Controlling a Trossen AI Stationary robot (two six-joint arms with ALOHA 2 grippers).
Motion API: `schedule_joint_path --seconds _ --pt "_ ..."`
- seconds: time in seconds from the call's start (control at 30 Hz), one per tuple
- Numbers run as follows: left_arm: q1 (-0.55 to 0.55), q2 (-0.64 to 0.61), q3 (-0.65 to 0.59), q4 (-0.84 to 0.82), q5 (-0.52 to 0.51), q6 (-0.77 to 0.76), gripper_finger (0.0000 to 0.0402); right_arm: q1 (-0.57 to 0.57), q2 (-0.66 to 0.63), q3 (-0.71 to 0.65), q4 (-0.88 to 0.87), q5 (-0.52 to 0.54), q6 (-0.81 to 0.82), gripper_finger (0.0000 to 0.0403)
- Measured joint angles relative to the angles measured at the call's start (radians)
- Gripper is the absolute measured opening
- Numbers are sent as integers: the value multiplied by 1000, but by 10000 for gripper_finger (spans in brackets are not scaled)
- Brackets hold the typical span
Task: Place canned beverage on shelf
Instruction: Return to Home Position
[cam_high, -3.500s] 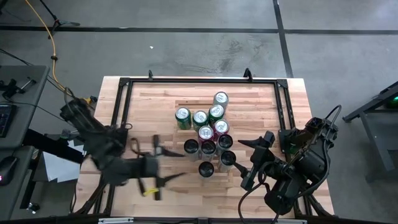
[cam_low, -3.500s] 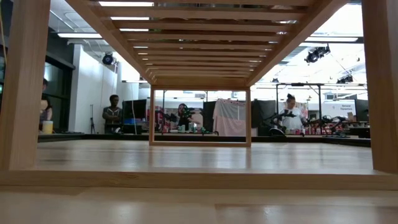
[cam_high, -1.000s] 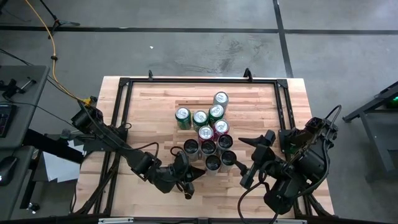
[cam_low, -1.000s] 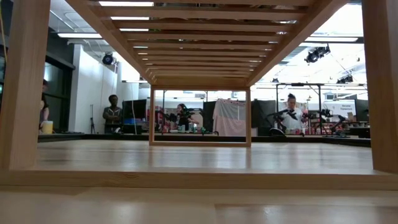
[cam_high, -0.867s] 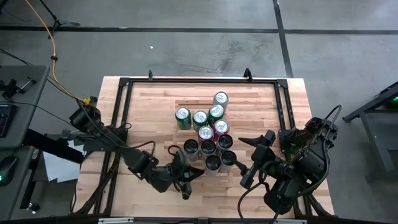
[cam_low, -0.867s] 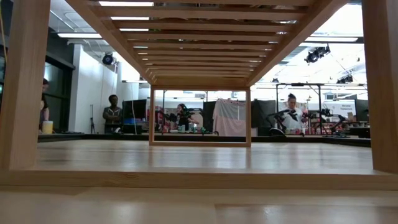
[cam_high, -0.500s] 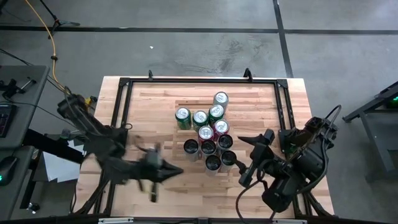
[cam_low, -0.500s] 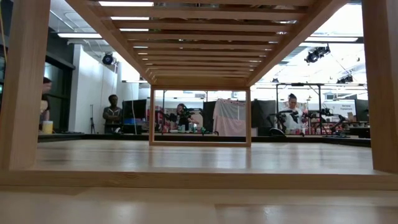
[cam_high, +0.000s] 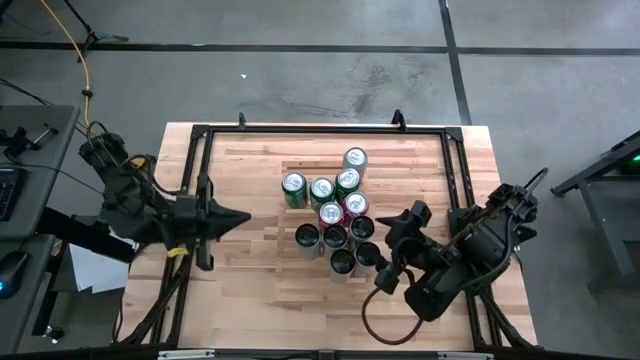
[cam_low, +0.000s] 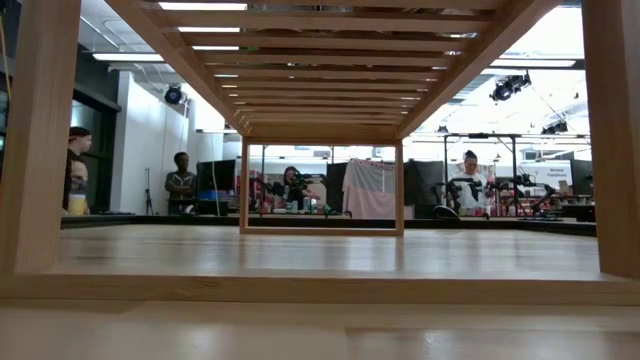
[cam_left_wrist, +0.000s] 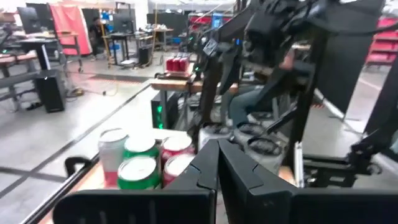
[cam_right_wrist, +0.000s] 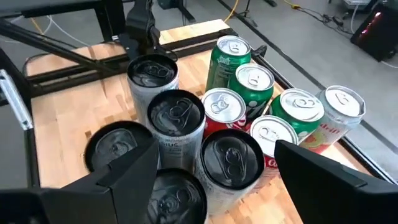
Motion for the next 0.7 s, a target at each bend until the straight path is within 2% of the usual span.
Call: schedule_joint_path --seconds 0.1,0.2,0.27,0.37,0.57,0.63,0.7 --pt "21 -39 -68 -3 1 -24 0 14 -23 0 -10 0 -10 301" --pt "40 -79 -161 8 15 -84 0 34 -57 0 -10 38 -22 277" --pt "59 -112 -233 46 41 -118 0 46 -76 0 -10 55 -36 250" --pt "102 -170 -349 189 113 -100 0 57 -108 0 -11 68 -63 192" --pt "284 -300 -526 505 402 5 0 64 -153 0 -11 64 -101 30" --pt "366 -343 -564 535 508 6 0 64 -162 0 -11 57 -100 12" --pt "449 -386 -589 533 592 -17 0 68 -165 0 -11 51 -91 20"
